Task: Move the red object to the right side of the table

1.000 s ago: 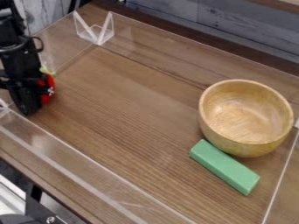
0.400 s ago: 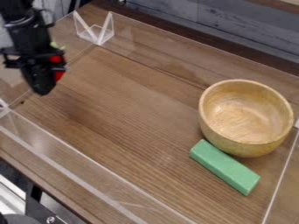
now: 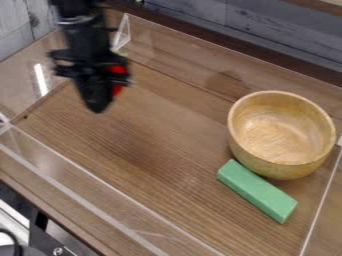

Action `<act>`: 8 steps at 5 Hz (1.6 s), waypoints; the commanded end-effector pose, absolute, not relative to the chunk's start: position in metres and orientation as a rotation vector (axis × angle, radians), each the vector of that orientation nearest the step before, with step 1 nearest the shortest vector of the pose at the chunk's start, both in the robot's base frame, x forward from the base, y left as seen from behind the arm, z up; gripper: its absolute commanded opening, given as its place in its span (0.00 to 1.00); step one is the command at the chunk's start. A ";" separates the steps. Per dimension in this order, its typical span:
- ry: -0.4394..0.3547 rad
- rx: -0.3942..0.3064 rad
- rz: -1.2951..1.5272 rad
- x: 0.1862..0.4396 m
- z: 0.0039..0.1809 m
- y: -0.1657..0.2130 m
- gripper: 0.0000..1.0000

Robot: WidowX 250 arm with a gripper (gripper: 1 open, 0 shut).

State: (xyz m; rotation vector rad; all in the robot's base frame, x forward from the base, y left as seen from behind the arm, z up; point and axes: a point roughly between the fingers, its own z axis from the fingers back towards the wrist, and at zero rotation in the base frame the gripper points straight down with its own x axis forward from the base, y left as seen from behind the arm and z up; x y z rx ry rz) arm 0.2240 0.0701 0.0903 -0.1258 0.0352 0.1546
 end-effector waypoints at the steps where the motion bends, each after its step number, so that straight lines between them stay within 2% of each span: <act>1: -0.001 -0.106 0.138 0.229 0.096 0.040 0.00; 3: 0.007 -0.087 0.032 0.235 0.080 0.004 0.00; 5: 0.011 -0.074 0.002 0.241 0.072 0.010 0.00; 7: 0.015 -0.065 0.071 0.247 0.074 0.009 0.00; 8: 0.017 -0.061 0.076 0.257 0.067 0.018 0.00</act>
